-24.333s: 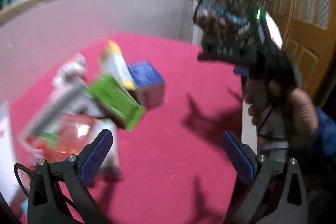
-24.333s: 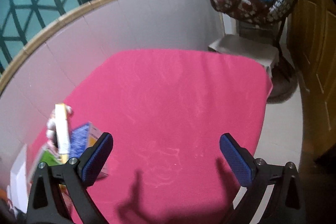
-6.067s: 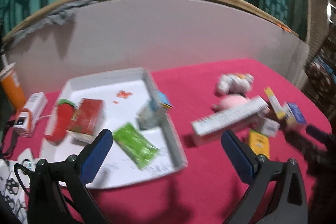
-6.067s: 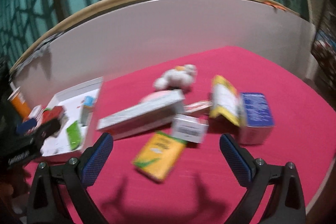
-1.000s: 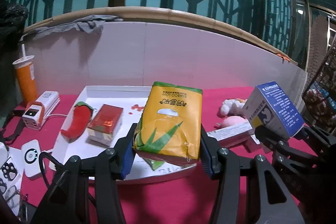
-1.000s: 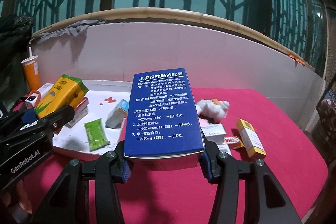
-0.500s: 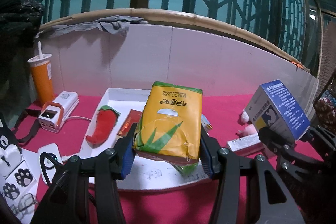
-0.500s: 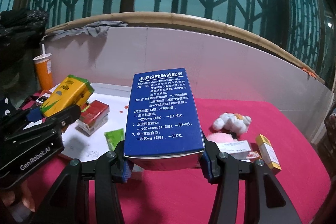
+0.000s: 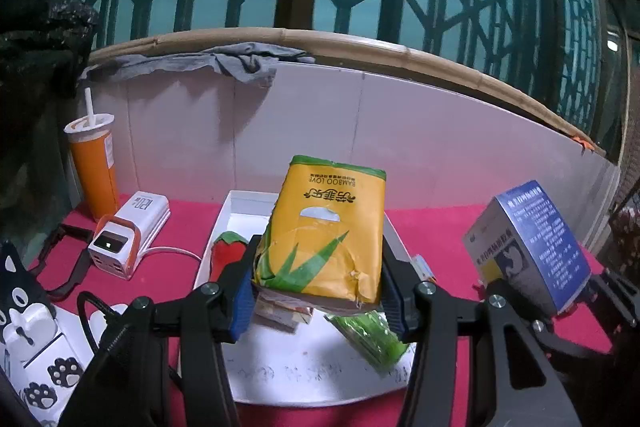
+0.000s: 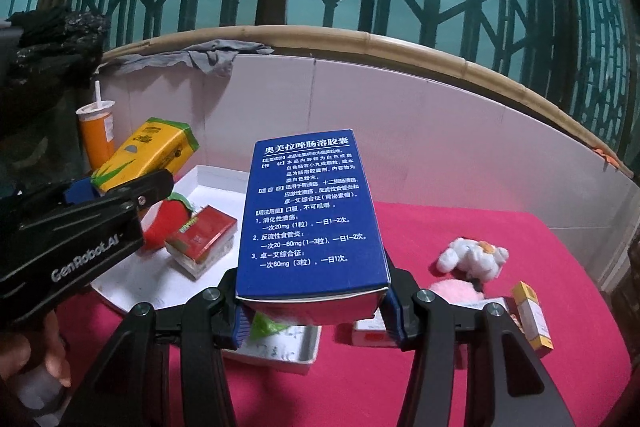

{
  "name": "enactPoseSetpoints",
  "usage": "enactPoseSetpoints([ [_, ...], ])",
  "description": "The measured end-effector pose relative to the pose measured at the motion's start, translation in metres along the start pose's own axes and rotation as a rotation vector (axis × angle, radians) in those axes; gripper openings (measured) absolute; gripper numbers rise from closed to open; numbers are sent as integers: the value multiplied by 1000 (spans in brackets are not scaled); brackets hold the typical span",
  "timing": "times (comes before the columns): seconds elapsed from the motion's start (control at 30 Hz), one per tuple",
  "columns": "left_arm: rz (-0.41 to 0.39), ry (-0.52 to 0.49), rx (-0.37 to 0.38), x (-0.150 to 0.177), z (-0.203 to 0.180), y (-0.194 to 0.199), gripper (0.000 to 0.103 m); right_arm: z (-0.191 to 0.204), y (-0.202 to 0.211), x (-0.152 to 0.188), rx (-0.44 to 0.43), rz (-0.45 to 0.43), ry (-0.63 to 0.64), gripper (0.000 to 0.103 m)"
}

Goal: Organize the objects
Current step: 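Carry the yellow tissue pack and blue box over the white tray with both grippers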

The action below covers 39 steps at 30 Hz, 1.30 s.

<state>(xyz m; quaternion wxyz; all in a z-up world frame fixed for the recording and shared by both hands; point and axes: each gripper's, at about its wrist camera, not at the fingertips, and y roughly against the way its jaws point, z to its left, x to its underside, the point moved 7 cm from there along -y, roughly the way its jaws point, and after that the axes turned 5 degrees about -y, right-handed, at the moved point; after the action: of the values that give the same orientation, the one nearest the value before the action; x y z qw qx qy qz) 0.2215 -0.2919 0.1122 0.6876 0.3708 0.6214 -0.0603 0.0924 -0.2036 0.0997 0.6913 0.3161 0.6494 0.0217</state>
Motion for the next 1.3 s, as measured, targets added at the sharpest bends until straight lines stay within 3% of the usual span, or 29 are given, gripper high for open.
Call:
enactPoseSetpoints([
  [0.43, 37, -16, -55, -18, 26, -31, 51, 15, -31, -10, -14, 64, -16, 55],
  [0.7, 115, -20, -56, -13, 32, -68, 51, 23, -61, -8, -24, 130, -41, 55],
  [1.2, 223, -59, -44, -7, 21, -127, 52, 29, -123, 24, -12, 283, -71, 56],
  [1.3, 218, -62, -43, -7, 18, -129, 61, 30, -129, 29, -25, 298, -73, 58],
])
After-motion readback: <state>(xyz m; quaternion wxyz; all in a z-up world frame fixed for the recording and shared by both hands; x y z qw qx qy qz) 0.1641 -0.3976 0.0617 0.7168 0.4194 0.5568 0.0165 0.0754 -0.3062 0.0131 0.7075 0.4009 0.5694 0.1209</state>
